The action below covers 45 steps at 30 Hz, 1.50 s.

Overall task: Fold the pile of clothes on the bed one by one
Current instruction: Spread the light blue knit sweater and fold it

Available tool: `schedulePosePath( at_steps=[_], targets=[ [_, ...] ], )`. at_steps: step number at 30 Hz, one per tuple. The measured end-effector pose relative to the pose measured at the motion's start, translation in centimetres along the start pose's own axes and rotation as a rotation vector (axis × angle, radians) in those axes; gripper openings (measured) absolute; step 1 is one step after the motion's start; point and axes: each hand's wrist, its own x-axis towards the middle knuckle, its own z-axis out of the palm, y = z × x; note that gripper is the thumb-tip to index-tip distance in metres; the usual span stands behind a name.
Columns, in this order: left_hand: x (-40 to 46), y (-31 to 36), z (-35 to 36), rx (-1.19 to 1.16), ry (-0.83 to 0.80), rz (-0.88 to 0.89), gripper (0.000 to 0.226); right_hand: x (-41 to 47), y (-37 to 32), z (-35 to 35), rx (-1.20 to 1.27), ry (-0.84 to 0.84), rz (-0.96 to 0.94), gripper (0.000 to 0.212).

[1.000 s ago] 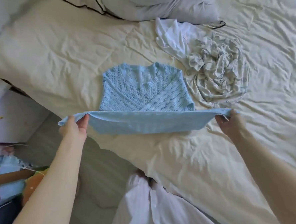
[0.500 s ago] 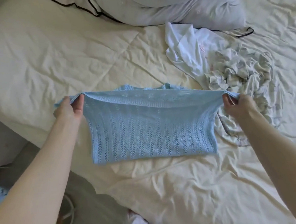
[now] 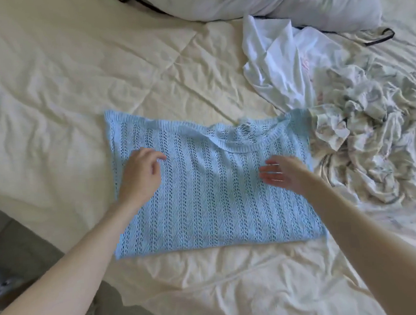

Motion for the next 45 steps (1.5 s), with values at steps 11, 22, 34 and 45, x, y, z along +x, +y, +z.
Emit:
schedulePosePath(
  at_steps=[11, 22, 34, 45],
  targets=[
    [7.1, 1.9, 3.2, 0.333, -0.265, -0.053, 0.055, 0.6, -3.2, 2.6, 0.304, 0.038, -0.459, 0.021],
    [2.1, 0.1, 4.8, 0.595, -0.499, 0.172, 0.053, 4.9, -2.6, 3.6, -1.41, 0.193, -0.984, 0.058],
    [-7.5, -2.4, 0.8, 0.273, -0.097, -0.249, 0.054, -3.0, 10.4, 4.0, -1.366, 0.103, -0.933, 0.055],
    [-16.5, -3.5, 0.9, -1.181, 0.159, -1.472, 0.019, -4.2, 17.2, 1.6, -1.532, 0.141, -0.788, 0.058]
  ],
)
